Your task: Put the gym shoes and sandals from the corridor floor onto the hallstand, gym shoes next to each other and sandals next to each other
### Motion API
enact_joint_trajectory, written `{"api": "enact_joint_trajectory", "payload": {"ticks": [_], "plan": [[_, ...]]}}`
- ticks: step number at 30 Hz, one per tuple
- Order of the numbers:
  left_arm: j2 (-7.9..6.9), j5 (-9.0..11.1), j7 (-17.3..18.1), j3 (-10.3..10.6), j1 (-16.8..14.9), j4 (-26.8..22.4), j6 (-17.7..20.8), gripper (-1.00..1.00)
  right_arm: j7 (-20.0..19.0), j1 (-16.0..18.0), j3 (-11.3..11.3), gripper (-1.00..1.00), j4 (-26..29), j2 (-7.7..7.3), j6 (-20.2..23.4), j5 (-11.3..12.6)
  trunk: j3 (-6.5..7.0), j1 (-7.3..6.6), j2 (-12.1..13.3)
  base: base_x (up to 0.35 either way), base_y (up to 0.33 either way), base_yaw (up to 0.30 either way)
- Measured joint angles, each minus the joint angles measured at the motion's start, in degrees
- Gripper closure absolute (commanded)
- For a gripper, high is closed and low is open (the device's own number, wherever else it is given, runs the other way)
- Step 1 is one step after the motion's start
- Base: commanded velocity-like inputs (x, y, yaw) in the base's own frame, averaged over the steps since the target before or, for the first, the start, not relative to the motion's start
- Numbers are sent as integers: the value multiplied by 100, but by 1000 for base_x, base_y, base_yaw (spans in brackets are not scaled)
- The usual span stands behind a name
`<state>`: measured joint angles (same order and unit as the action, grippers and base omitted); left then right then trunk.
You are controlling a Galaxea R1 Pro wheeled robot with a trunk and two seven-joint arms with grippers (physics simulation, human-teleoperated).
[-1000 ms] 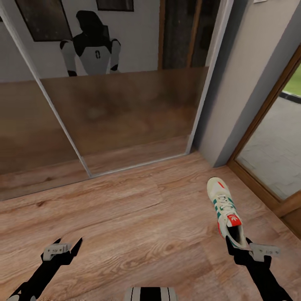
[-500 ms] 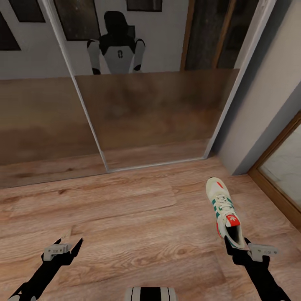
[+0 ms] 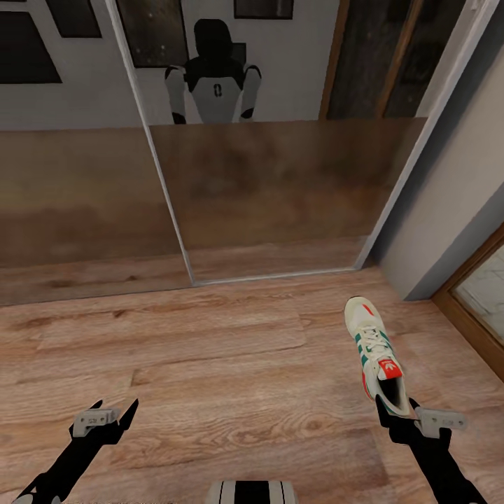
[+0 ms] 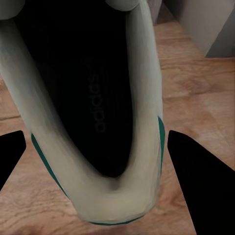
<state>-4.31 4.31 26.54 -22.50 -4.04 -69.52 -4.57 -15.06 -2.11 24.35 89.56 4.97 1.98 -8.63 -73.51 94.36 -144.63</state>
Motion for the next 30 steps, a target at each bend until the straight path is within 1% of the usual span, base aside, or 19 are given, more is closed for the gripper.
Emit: {"api": "enact_joint_trajectory", "payload": {"ticks": [10,30], "plan": [[0,1,0,0,0,0,0,-100,8,0,-7,100,0,3,3,1,0,0,0,0,0,215],[31,0,0,0,0,0,0,-100,10,0,-8,100,-6,4,4,-1,0,0,0,0,0,271]]}}
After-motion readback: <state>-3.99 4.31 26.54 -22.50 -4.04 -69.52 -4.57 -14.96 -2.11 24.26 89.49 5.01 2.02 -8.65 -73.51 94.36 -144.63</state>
